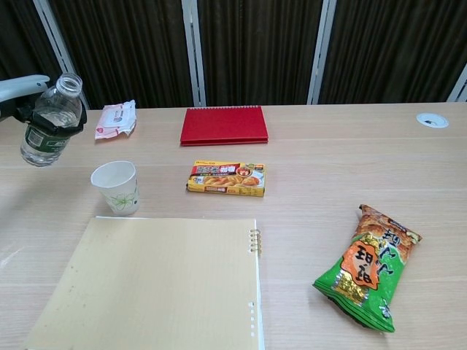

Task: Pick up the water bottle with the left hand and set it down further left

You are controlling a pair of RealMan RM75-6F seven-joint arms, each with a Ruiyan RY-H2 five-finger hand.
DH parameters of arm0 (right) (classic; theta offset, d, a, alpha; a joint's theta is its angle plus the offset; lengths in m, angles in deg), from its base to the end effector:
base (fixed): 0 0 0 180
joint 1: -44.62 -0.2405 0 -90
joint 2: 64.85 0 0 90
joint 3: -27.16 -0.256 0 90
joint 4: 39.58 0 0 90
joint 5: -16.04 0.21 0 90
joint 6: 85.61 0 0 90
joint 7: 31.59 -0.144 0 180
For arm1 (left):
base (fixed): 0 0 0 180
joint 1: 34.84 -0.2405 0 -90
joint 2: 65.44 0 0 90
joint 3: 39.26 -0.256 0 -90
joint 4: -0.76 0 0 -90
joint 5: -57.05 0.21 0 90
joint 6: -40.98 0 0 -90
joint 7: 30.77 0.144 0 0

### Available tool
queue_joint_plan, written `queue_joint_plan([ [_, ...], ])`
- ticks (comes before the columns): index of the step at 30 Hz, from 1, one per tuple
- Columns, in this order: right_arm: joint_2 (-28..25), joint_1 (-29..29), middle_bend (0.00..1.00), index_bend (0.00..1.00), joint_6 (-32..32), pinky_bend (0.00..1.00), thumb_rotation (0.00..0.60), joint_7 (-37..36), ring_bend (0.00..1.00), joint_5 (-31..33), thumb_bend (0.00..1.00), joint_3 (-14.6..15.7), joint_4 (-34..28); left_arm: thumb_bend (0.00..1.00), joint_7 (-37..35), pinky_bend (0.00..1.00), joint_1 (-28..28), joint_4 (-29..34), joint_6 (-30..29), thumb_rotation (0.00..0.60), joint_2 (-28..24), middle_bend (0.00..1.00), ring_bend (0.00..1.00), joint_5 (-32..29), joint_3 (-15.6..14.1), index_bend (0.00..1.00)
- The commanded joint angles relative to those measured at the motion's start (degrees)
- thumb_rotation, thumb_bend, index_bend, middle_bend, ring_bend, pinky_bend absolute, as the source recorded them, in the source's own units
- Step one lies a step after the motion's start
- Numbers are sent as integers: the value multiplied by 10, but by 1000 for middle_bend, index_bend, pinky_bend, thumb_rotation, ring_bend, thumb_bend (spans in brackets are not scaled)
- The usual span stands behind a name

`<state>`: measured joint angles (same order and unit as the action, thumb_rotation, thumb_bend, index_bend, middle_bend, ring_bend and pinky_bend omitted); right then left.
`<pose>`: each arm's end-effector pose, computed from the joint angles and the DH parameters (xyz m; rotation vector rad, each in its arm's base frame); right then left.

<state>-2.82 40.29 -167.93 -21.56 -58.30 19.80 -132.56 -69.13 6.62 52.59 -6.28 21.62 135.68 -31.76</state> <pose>-0.3352 -0.1917 0.1863 1.2533 -0.8361 0.6786 -0.2666 0.4126 0.0510 -1.5510 -1.3492 -1.0808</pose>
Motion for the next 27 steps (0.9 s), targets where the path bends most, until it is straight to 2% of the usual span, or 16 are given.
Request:
queue_joint_plan([
  [1,1,0,0,0,0,0,600,2,0,0,0,0,0,456,-111,404,-17,-34,-22,600,30,487,387,-12,25,508],
  [10,5,-3,0,0,6,0,600,8,0,4,0,1,4,449,-229,404,-25,-90,-17,600,85,487,387,-34,48,510],
  [15,6,-4,0,0,9,0,600,10,0,5,0,1,5,441,-268,404,-27,-122,-18,600,115,487,387,-38,56,509],
  [27,7,-5,0,0,13,0,600,10,0,9,0,1,9,341,-316,399,-25,-156,-29,600,152,481,385,-19,50,488],
])
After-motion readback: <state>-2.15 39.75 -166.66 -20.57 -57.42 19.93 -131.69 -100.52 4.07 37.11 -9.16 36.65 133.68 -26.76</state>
